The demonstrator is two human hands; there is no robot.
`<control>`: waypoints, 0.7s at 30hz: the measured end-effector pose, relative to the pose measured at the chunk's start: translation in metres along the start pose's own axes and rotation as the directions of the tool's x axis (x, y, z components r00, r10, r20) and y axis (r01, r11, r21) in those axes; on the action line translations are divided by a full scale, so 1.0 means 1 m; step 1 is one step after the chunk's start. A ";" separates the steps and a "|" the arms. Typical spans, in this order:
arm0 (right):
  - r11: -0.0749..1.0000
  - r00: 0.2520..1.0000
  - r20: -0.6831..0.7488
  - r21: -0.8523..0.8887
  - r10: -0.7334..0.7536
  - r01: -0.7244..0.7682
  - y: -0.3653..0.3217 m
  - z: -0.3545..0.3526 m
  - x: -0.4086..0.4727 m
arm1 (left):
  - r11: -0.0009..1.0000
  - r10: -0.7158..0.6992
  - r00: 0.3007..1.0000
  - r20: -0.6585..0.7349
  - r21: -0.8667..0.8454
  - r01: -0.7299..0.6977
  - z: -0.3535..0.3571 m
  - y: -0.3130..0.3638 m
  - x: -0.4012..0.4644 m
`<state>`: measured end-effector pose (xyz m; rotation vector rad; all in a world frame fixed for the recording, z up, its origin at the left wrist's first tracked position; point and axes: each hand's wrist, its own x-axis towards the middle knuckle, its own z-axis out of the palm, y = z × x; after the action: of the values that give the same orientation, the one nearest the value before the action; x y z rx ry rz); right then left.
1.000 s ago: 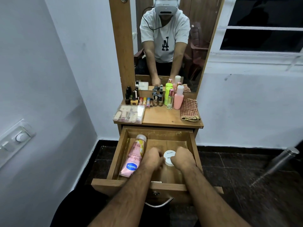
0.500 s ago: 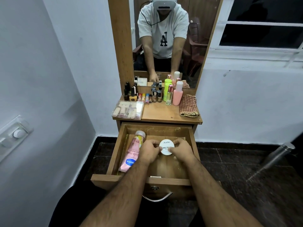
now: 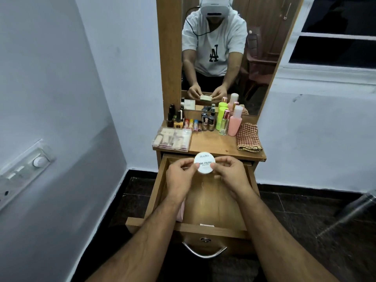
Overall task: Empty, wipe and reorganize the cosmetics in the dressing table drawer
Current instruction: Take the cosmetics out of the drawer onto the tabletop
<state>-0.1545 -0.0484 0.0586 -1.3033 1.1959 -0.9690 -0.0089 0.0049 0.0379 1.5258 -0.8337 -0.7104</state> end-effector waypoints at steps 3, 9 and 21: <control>0.999 0.999 0.020 0.030 -0.031 0.030 -0.029 0.027 0.015 | 0.999 0.035 0.996 -0.082 0.009 -0.035 -0.018 0.026 0.022; 1.000 1.000 0.029 0.007 0.002 -0.002 -0.067 0.076 0.055 | 0.988 0.014 0.987 -0.163 0.156 0.012 -0.047 0.059 0.083; 0.983 0.985 0.025 -0.066 0.171 -0.169 -0.081 0.108 0.086 | 0.884 -0.162 0.973 -0.164 0.413 0.217 -0.058 0.060 0.138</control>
<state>-0.0251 -0.1200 0.1201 -1.2387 1.3007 -0.7913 0.1095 -0.0800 0.1072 2.0518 -0.7848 -0.5859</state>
